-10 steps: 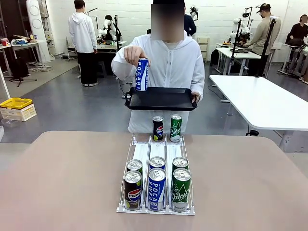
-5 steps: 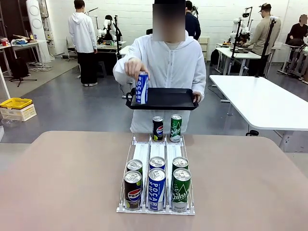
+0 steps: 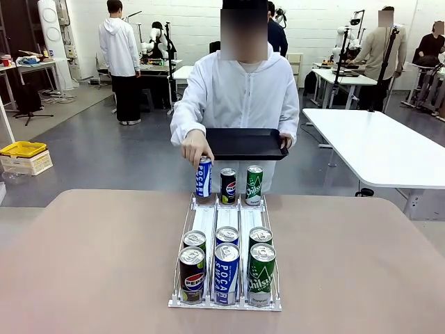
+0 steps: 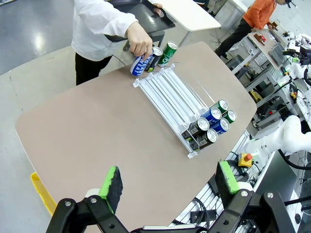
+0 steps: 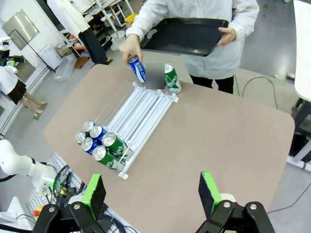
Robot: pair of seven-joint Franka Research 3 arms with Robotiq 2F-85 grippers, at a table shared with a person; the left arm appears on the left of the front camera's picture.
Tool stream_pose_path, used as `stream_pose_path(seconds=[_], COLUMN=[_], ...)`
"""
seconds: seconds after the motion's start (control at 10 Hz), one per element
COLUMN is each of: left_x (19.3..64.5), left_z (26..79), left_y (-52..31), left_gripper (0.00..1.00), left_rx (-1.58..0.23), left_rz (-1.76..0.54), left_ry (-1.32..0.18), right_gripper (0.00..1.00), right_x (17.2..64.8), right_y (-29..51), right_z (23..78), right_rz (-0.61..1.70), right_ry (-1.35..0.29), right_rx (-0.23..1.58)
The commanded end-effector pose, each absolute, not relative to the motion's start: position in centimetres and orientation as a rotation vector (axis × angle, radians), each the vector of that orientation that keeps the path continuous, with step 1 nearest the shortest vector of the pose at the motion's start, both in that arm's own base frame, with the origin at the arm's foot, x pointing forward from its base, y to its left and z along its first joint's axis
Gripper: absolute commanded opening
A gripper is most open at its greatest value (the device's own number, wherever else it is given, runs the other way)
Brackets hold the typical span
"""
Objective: Retrieve and hand over the desired beverage to the person.
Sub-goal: Pick up a can of the same type that the person held from the Automatic Can Dispenser.
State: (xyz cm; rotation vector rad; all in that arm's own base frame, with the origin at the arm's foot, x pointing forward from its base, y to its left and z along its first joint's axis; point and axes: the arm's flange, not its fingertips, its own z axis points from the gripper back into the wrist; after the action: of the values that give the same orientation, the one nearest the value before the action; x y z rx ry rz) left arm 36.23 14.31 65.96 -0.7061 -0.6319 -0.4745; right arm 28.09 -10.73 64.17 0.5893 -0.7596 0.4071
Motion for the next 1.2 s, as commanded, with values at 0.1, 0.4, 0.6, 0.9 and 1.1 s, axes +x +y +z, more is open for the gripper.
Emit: stream_pose_path(seconds=[0.1,0.4,0.6,0.9,1.1], left_x=[36.16,36.16,36.16,36.16,36.16], left_z=[66.05,66.05,66.05,66.05,66.05], left_y=[14.49,14.49,14.49,14.49,14.49], left_gripper=[1.00,1.00,1.00,1.00,1.00], left_rx=[-0.712,-0.712,-0.712,-0.712,-0.712], left_rz=[-0.489,-0.489,-0.489,-0.489,-0.489], left_ry=[-0.637,-0.637,-0.637,-0.637,-0.637], right_gripper=[1.00,1.00,1.00,1.00,1.00], right_x=[28.13,28.13,28.13,28.13,28.13], right_y=[-10.66,-10.66,-10.66,-10.66,-10.66], right_z=[64.15,64.15,64.15,64.15,64.15], right_rz=[0.422,0.422,0.422,0.422,0.422], right_ry=[-0.763,-0.763,-0.763,-0.763,-0.763], right_rx=[0.596,0.596,0.596,0.596,0.596])
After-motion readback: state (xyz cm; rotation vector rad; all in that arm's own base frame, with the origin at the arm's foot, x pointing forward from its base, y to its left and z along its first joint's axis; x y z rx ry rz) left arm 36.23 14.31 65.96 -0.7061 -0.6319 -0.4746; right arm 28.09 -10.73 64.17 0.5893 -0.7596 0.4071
